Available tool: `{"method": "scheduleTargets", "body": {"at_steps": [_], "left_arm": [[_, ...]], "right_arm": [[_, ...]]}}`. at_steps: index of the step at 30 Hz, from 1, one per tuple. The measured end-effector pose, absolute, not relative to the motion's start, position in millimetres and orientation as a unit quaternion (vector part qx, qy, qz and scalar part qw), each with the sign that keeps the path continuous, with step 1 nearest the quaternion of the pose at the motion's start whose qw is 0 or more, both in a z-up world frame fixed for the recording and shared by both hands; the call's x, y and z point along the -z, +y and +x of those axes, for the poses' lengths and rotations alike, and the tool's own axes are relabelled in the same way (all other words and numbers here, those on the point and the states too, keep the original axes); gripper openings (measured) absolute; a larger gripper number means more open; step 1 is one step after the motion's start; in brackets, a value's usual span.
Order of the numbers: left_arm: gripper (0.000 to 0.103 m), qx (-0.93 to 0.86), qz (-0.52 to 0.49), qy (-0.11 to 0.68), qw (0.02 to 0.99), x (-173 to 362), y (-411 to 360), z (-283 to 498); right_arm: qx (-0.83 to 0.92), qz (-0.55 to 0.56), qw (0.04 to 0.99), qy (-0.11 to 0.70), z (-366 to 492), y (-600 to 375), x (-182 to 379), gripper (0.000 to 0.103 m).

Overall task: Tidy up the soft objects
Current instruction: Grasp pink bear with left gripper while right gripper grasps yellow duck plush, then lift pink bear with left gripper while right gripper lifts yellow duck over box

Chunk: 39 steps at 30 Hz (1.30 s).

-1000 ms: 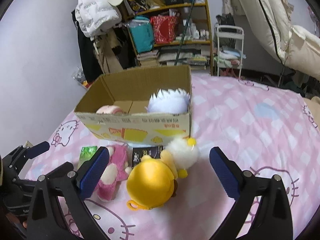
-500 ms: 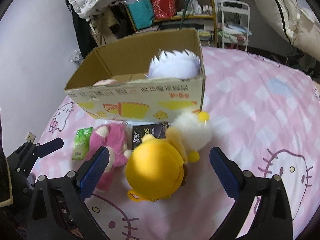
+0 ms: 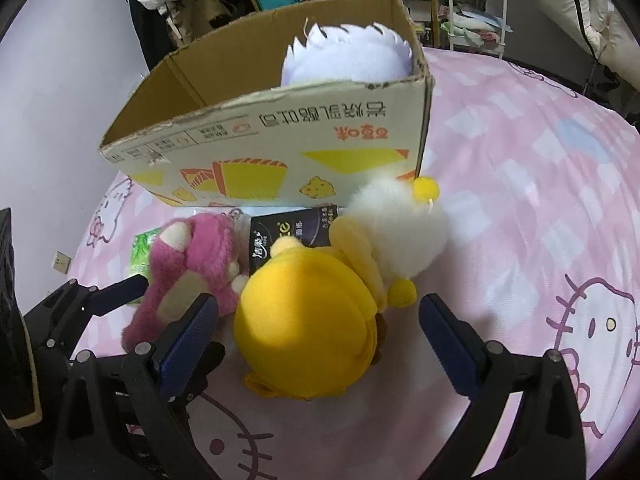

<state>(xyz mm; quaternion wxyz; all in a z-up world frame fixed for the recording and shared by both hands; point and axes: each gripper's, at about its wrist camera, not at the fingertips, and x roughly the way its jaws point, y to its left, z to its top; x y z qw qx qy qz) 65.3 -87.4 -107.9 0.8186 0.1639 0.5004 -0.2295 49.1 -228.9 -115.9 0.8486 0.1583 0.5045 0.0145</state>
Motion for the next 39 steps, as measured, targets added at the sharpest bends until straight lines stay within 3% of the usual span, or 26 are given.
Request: {"method": "scheduleTargets", "body": {"at_steps": [1, 3, 7, 8, 9, 27, 39], "left_arm": [[0.076, 0.226, 0.165, 0.498, 0.821, 108.1, -87.5, 65.7], [0.072, 0.225, 0.163, 0.495, 0.823, 108.3, -87.3, 66.9], [0.044, 0.241, 0.146, 0.501, 0.818, 110.7, -88.6, 69.2], [0.042, 0.242, 0.144, 0.504, 0.817, 112.0, -88.5, 70.0], [0.04, 0.24, 0.144, 0.504, 0.817, 112.9, -88.4, 70.9], [0.038, 0.2, 0.109, 0.449, 0.864, 81.2, -61.5, 58.2], [0.038, 0.173, 0.069, 0.36, 0.914, 35.3, -32.3, 37.8]], "right_arm": [[-0.016, 0.159, 0.846, 0.508, 50.2, -228.8, 118.0, 0.103], [-0.022, 0.164, 0.842, 0.514, 52.0, -228.0, 122.5, 0.102], [-0.032, 0.171, 0.827, 0.535, 58.6, -225.0, 135.0, 0.094], [-0.04, 0.177, 0.822, 0.54, 60.2, -224.3, 138.1, 0.085], [-0.054, 0.188, 0.816, 0.544, 61.3, -223.5, 140.3, 0.07], [-0.075, 0.161, 0.858, 0.482, 48.6, -217.8, 102.3, 0.069], [-0.064, 0.132, 0.919, 0.367, 17.5, -224.2, 49.8, 0.069]]}}
